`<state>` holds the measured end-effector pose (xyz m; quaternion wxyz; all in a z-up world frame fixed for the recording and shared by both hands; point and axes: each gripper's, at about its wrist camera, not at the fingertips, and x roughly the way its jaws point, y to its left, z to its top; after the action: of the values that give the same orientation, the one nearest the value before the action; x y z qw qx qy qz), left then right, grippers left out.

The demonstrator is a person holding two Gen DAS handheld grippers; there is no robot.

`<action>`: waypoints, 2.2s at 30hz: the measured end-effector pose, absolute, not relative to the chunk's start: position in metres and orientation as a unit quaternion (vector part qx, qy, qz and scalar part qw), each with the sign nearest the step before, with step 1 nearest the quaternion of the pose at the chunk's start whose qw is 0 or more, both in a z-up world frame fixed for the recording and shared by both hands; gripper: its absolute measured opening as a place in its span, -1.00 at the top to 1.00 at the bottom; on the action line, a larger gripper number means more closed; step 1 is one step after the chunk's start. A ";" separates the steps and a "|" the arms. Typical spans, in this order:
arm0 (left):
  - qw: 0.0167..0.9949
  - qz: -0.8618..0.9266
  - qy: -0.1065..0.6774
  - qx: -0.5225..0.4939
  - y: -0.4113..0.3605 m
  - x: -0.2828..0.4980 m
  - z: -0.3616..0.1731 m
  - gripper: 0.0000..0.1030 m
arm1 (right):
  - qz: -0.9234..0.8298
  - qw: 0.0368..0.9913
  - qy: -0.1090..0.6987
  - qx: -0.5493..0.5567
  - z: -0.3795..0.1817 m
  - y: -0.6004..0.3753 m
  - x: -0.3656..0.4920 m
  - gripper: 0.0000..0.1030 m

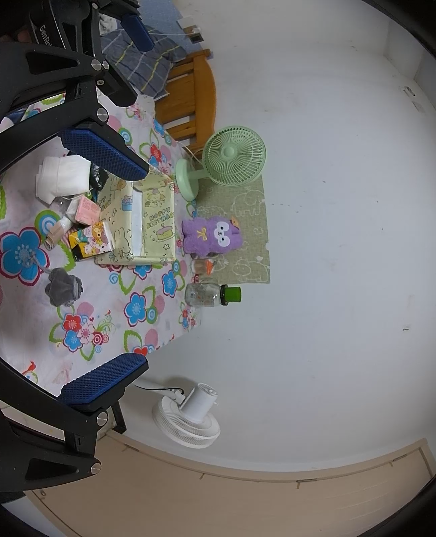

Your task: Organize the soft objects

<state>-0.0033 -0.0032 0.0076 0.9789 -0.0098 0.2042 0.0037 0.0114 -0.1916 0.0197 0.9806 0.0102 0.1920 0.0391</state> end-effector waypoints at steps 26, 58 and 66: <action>0.971 -0.005 0.240 -0.011 0.002 0.030 -0.011 -0.99 | 0.061 0.974 0.219 0.022 0.001 -0.180 0.040 -1.00; 0.924 -0.003 0.382 -0.024 0.014 0.140 -0.122 -0.72 | 0.083 0.926 0.369 0.019 -0.121 -0.149 0.160 -0.96; 0.912 0.003 0.408 -0.025 0.019 0.156 -0.141 -0.61 | 0.091 0.914 0.396 0.023 -0.143 -0.141 0.178 -0.87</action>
<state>0.1558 0.0188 -0.1411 0.9125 -0.0251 0.4083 0.0026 0.1783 -0.1406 -0.1428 0.9137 0.0226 0.3955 0.0907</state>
